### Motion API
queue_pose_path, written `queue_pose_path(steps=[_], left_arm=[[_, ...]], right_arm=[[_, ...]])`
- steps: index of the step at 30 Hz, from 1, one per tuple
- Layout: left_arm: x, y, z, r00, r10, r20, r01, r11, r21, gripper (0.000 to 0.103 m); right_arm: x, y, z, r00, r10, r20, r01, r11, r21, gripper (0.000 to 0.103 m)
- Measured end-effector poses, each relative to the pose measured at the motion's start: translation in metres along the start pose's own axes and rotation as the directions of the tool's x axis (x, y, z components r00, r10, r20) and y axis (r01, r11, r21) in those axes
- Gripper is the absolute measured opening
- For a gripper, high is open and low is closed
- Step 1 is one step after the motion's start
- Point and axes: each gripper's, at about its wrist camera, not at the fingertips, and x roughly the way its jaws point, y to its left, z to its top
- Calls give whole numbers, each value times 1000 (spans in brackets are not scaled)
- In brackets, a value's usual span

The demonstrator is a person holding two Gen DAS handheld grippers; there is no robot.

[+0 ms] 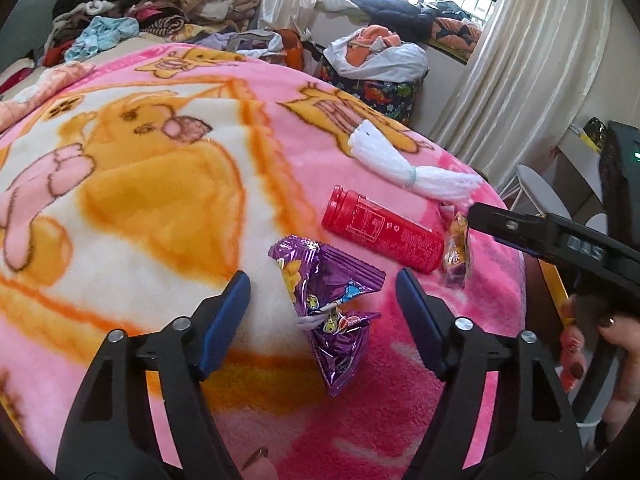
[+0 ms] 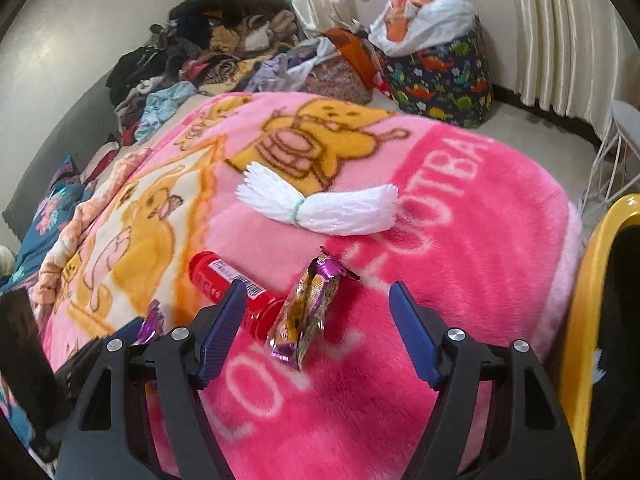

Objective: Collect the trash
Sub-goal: 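Move both grippers back toward the red tube and purple wrapper on the blanket, then grasp the brown candy-bar wrapper with the right gripper while the left gripper grasps the purple wrapper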

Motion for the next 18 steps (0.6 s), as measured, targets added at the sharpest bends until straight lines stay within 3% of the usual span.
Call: queue_pose_path(steps=[3,8,11,16,18], left_arm=[[1,1,-1,1000,-7,-8,7,1000,-5,60],[3,1,-3,1000,-3,-19,3,1000,-2,51],[5,0,-4,1000,4,-25,-4,1000,-3,45],[7,0,-6,999,1,-42,-1,1000,-5,24],[8,-2,-7,999,-4,-52,5,1000,4,21]], right_arm=[[16,-5,0,999,28,-34,-26,998,55,66],[26,-17,-5,996,70,-52,-64,992,112,32],[24,-19,-7,995,78,-54,-72,992,104,26],[17,-21,-8,996,84,-40,-79,991,104,23],[13,-22,-9,996,84,-34,-81,992,98,22]])
